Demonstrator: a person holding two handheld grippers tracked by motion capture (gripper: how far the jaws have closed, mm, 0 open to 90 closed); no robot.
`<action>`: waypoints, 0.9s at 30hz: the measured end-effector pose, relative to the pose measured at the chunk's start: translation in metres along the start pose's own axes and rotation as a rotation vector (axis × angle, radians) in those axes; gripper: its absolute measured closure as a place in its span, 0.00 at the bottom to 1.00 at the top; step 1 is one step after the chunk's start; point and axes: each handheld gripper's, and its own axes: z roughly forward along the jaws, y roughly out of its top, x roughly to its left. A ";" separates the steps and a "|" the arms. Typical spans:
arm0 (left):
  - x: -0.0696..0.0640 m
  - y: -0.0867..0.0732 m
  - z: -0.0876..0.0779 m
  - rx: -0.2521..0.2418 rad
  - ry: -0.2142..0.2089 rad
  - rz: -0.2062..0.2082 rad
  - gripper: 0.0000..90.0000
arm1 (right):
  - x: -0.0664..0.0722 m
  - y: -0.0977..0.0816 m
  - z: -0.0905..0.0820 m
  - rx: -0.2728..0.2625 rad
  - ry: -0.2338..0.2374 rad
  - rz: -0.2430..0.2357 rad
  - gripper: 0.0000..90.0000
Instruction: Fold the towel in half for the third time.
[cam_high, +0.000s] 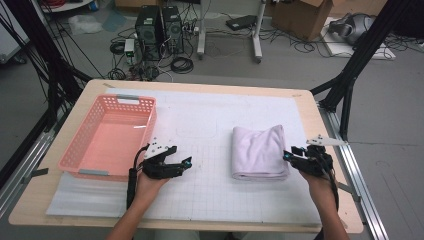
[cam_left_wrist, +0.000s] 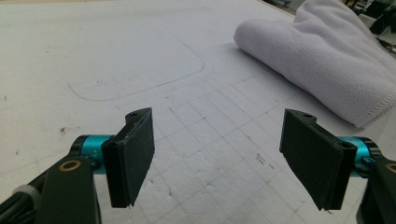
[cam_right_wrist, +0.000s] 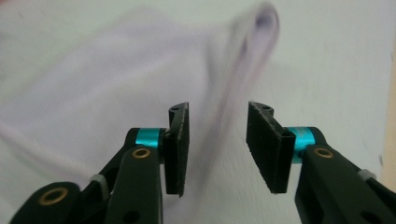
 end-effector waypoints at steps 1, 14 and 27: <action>0.000 0.000 0.000 -0.002 0.001 -0.001 0.30 | 0.004 0.007 0.004 -0.016 0.016 -0.021 0.65; 0.001 0.000 -0.005 -0.010 0.013 -0.006 0.29 | 0.002 -0.003 0.049 0.136 0.053 -0.037 0.67; 0.000 0.000 -0.003 -0.008 -0.007 -0.003 0.29 | 0.004 0.033 0.047 0.024 0.061 -0.043 0.60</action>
